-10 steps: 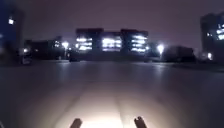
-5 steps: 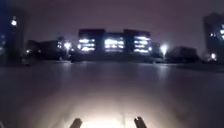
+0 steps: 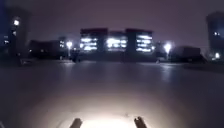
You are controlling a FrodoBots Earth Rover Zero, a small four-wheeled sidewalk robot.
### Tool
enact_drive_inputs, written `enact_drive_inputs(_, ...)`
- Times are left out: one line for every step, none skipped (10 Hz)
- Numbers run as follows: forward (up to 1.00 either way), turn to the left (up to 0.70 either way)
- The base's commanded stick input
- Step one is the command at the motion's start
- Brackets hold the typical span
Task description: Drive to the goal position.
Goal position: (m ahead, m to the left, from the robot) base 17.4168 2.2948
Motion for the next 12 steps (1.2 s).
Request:
enact_drive_inputs(1.00, -0.40)
enact_drive_inputs(1.00, -0.40)
enact_drive_inputs(1.00, -0.40)
enact_drive_inputs(1.00, -0.40)
enact_drive_inputs(1.00, -0.40)
enact_drive_inputs(1.00, -0.15)
enact_drive_inputs(1.00, 0.00)
enact_drive_inputs(1.00, 0.00)
enact_drive_inputs(1.00, 0.00)
enact_drive_inputs(1.00, 0.00)
enact_drive_inputs(1.00, 0.00)
enact_drive_inputs(1.00, 0.00)
